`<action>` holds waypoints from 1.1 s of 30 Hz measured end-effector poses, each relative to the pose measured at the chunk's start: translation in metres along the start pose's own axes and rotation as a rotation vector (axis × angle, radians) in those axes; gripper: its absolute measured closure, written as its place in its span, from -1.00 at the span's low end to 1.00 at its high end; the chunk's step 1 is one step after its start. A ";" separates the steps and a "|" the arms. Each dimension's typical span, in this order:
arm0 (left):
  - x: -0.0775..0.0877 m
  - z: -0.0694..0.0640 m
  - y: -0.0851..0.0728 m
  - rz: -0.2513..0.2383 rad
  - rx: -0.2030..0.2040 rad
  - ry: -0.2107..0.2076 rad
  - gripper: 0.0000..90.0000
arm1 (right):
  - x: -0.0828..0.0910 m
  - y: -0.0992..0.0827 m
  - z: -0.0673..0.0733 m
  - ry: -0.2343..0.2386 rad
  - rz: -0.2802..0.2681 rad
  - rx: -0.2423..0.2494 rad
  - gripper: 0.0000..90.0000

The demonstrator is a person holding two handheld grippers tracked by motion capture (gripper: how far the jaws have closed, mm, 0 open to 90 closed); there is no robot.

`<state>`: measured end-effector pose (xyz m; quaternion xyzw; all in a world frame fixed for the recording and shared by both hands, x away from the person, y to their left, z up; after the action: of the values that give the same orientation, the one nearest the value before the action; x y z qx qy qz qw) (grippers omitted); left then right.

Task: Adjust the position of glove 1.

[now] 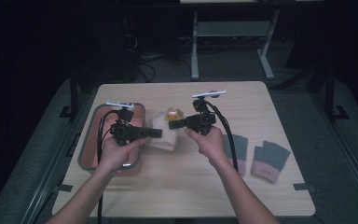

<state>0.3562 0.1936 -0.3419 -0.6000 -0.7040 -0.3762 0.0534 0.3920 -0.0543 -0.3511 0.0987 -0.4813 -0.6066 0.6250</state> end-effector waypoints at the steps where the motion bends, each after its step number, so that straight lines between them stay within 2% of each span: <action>1: 0.001 0.000 0.000 0.000 -0.001 -0.001 0.54 | 0.000 0.001 0.001 0.000 0.003 -0.001 0.83; 19: 0.027 0.007 0.005 -0.036 0.012 0.002 0.55 | -0.018 0.021 0.013 0.021 0.010 0.022 0.83; 23: 0.034 0.009 0.005 -0.045 0.001 0.012 0.54 | -0.023 0.026 0.017 0.027 0.014 0.029 0.83; 33: 0.052 0.015 0.005 -0.074 0.017 0.020 0.54 | -0.037 0.037 0.026 0.043 0.022 0.047 0.83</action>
<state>0.3522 0.2442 -0.3232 -0.5694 -0.7283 -0.3779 0.0516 0.4051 -0.0019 -0.3293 0.1214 -0.4828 -0.5861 0.6393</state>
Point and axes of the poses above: each handheld gripper's, and its own axes: x roughly backward along the jaws, y roughly out of its top, z roughly to its left, the point moved 1 cm from there along -x, roughly forward along the jaws, and after that the axes turned 15 degrees about x, right-handed, at the moved point
